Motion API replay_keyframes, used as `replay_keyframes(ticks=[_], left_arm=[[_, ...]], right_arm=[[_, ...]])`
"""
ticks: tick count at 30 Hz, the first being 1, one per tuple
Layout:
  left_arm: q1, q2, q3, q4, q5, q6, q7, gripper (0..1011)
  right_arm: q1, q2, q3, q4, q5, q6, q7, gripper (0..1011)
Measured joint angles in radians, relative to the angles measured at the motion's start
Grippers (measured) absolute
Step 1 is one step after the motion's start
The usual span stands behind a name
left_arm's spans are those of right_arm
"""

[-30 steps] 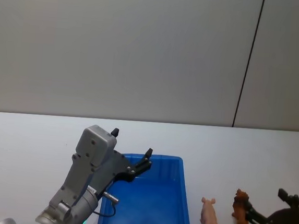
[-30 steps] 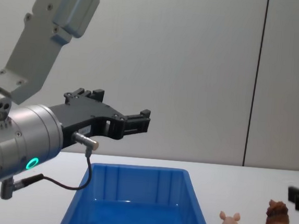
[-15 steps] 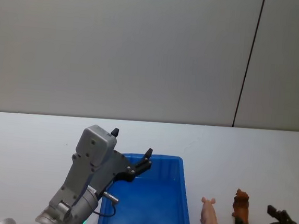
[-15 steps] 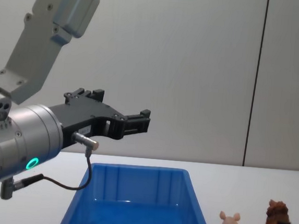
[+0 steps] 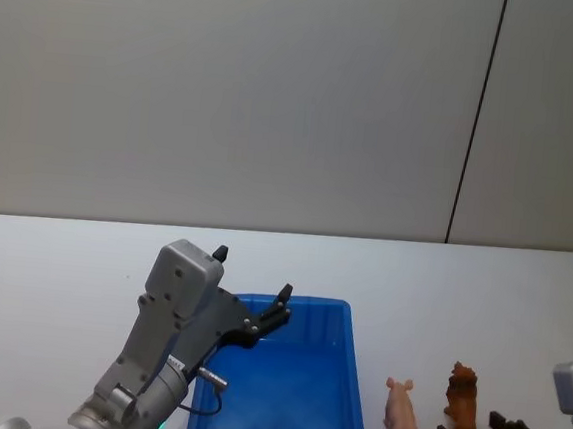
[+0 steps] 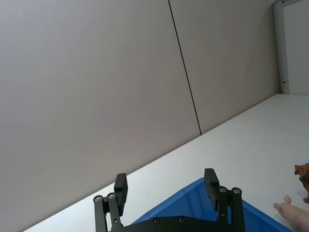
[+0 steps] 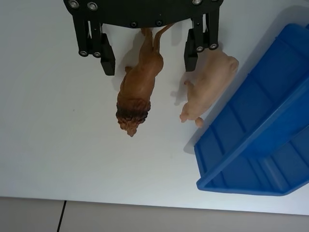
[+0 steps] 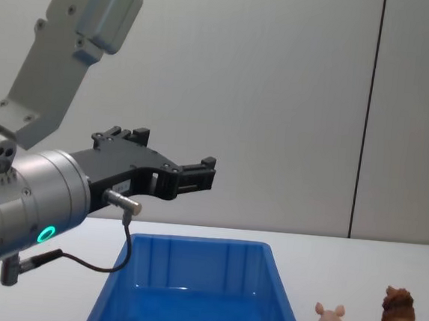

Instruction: Pick up the two dolls from the table and place them into the box.

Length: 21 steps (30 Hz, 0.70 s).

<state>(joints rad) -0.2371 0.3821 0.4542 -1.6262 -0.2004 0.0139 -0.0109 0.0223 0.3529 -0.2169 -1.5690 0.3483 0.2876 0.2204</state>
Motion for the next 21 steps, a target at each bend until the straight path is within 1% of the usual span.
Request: replay_keyframes(ticks=[3,4,6,7,11,13,14,15,18,20,21], left_arm=[[0.0,0.0,0.0,0.0,0.0,0.0,0.0,1001],[0.0,0.0,0.0,0.0,0.0,0.0,0.0,1001],[0.0,0.0,0.0,0.0,0.0,0.0,0.0,1001],[0.0,0.0,0.0,0.0,0.0,0.0,0.0,1001],[0.0,0.0,0.0,0.0,0.0,0.0,0.0,1001],[0.0,0.0,0.0,0.0,0.0,0.0,0.0,1001],[0.0,0.0,0.0,0.0,0.0,0.0,0.0,1001],[0.0,0.0,0.0,0.0,0.0,0.0,0.0,1001],[0.0,0.0,0.0,0.0,0.0,0.0,0.0,1001],[0.0,0.0,0.0,0.0,0.0,0.0,0.0,1001],[0.0,0.0,0.0,0.0,0.0,0.0,0.0,1001]], right_arm=[[0.005,-0.005,-0.002,0.01,0.005,0.007,0.0,831],[0.009,-0.008,-0.003,0.016,0.007,0.01,-0.001,790],[0.012,-0.011,-0.004,0.022,0.01,0.013,-0.002,755],[0.015,-0.014,-0.005,0.027,0.013,0.015,-0.004,704],[0.021,-0.02,-0.006,0.038,0.019,0.019,-0.01,597],[0.025,-0.024,-0.006,0.043,0.024,0.02,-0.015,517],[0.026,-0.025,-0.006,0.044,0.025,0.02,-0.017,503],[0.027,-0.026,-0.006,0.045,0.026,0.02,-0.019,453],[0.03,-0.03,-0.007,0.048,0.029,0.02,-0.028,358],[0.032,-0.032,-0.007,0.048,0.029,0.017,-0.035,306],[0.032,-0.033,-0.007,0.049,0.029,0.015,-0.038,306]])
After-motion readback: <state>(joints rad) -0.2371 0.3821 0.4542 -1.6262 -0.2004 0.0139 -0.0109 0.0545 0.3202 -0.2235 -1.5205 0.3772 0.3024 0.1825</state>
